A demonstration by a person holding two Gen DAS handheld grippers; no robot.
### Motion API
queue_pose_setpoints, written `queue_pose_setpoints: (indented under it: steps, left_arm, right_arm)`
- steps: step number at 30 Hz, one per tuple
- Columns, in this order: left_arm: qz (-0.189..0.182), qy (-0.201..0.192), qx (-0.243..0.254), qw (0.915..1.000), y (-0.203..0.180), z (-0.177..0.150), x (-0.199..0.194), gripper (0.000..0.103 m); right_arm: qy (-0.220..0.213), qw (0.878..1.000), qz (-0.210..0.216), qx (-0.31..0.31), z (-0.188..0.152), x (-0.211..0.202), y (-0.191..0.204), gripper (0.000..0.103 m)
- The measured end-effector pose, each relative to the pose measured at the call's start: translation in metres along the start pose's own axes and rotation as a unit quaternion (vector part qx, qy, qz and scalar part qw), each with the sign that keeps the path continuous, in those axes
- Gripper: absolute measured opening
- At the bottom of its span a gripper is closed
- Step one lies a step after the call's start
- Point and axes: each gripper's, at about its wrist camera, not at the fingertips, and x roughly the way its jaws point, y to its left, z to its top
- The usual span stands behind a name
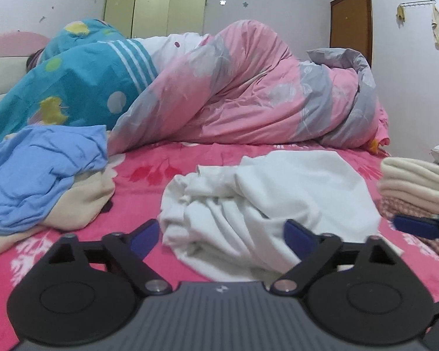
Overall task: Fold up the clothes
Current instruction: 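Grasp the white sweatshirt with the right tool and lift it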
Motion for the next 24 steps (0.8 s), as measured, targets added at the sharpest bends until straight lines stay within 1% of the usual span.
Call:
queue_pose_setpoints:
  steps: [1,2,3,4,5,6,7,9,10,12,14,16,19,21,24]
  left_arm:
    - [-0.004,0.001,-0.005,1.0,0.002,0.0,0.007,0.08]
    - [-0.008,0.002,-0.011,0.9999,0.004,0.0,0.014,0.074]
    - [-0.011,0.004,-0.018,0.9998,0.006,0.0,0.019,0.068]
    - [-0.016,0.007,-0.025,0.9995,0.009,-0.001,0.024,0.066]
    - [-0.02,0.009,-0.031,0.9993,0.011,-0.002,0.029,0.065]
    - [-0.024,0.009,-0.036,0.999,0.013,-0.004,0.032,0.065]
    - [-0.028,0.009,-0.038,0.9989,0.015,-0.006,0.034,0.065]
    - [-0.036,0.008,-0.032,0.9988,0.016,-0.011,0.036,0.066]
    - [-0.043,0.008,-0.025,0.9987,0.015,-0.013,0.036,0.067]
    - [-0.053,0.014,-0.003,0.9985,0.01,-0.018,0.037,0.076]
    - [-0.057,0.022,0.026,0.9978,0.0,-0.023,0.037,0.083]
    - [-0.057,0.026,0.052,0.9967,-0.009,-0.028,0.037,0.085]
    - [-0.059,0.028,0.082,0.9945,-0.019,-0.033,0.037,0.089]
    - [-0.06,0.031,0.089,0.9938,-0.022,-0.033,0.039,0.089]
    - [-0.06,0.034,0.095,0.993,-0.027,-0.03,0.045,0.089]
  right_arm:
    - [-0.001,1.0,0.003,-0.017,0.003,0.01,0.003,0.085]
    - [0.008,1.0,0.006,-0.029,0.005,0.023,0.003,0.079]
    - [0.021,0.999,0.007,-0.033,0.007,0.033,0.002,0.065]
    - [0.035,0.999,0.007,-0.038,0.009,0.044,0.0,0.054]
    - [0.047,0.998,0.008,-0.038,0.012,0.053,-0.003,0.034]
    - [0.05,0.999,0.01,-0.019,0.016,0.057,-0.012,0.014]
    - [0.044,0.999,0.011,0.014,0.022,0.056,-0.026,0.011]
    - [0.031,0.997,0.011,0.075,0.033,0.055,-0.052,0.009]
    - [0.022,0.995,0.004,0.096,0.038,0.052,-0.064,0.008]
    - [-0.002,0.99,-0.013,0.138,0.048,0.047,-0.089,0.007]
    - [-0.02,0.986,-0.033,0.165,0.055,0.045,-0.111,0.006]
    - [-0.042,0.978,-0.053,0.196,0.057,0.038,-0.133,0.006]
    - [-0.084,0.962,-0.074,0.251,0.061,0.02,-0.161,0.005]
    - [-0.112,0.953,-0.087,0.268,0.065,0.002,-0.172,0.004]
    - [-0.145,0.946,-0.11,0.269,0.07,-0.027,-0.181,0.003]
